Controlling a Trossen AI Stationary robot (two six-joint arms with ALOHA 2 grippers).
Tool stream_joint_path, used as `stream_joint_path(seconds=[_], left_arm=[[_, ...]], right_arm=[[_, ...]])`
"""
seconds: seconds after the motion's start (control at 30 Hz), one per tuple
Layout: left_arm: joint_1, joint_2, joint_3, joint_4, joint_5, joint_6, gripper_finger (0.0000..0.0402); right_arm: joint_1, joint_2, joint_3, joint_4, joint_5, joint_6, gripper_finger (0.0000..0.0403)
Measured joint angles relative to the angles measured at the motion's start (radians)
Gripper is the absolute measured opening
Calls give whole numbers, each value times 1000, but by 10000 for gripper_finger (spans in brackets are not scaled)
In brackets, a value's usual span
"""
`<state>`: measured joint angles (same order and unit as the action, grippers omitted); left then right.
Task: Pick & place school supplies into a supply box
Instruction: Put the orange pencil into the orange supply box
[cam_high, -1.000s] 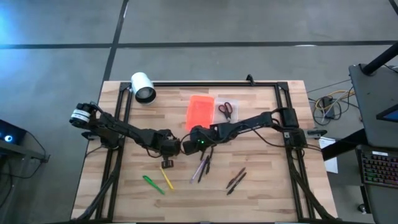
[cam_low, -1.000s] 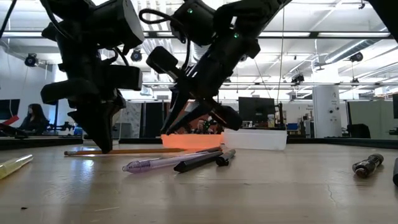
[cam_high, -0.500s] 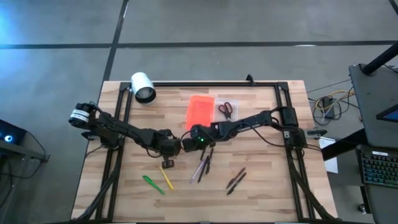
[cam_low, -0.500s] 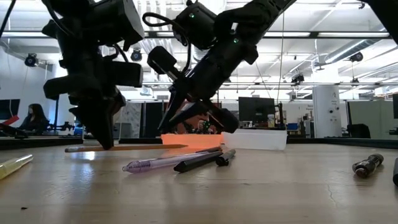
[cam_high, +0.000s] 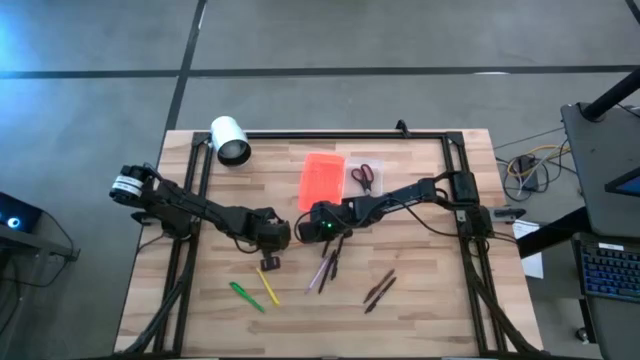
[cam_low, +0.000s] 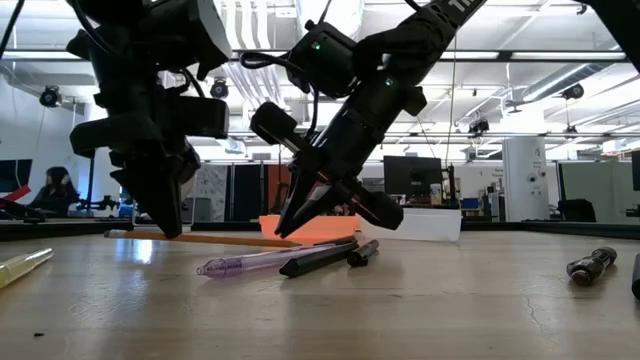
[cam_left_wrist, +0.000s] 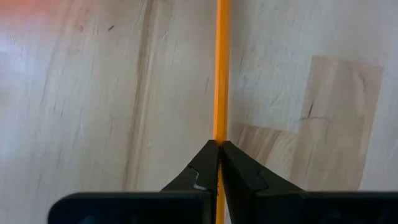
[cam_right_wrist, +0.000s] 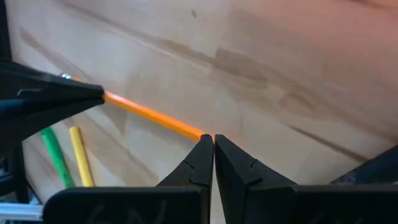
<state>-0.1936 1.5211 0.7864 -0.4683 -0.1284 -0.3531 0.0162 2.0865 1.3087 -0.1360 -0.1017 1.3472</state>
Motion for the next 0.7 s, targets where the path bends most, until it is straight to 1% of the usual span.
stream_joint_path(seconds=[0.47, 0.53, 0.7], left_arm=[[0, 0, -4, 16, -11, -12, 2], [0, 0, -5, 22, -18, -13, 13], [0, 0, -5, 32, -30, -13, 58]], right_arm=[[1, 0, -7, -10, 13, -11, 8], [1, 0, -7, -11, 15, -11, 8], [1, 0, -7, -11, 20, -11, 8]])
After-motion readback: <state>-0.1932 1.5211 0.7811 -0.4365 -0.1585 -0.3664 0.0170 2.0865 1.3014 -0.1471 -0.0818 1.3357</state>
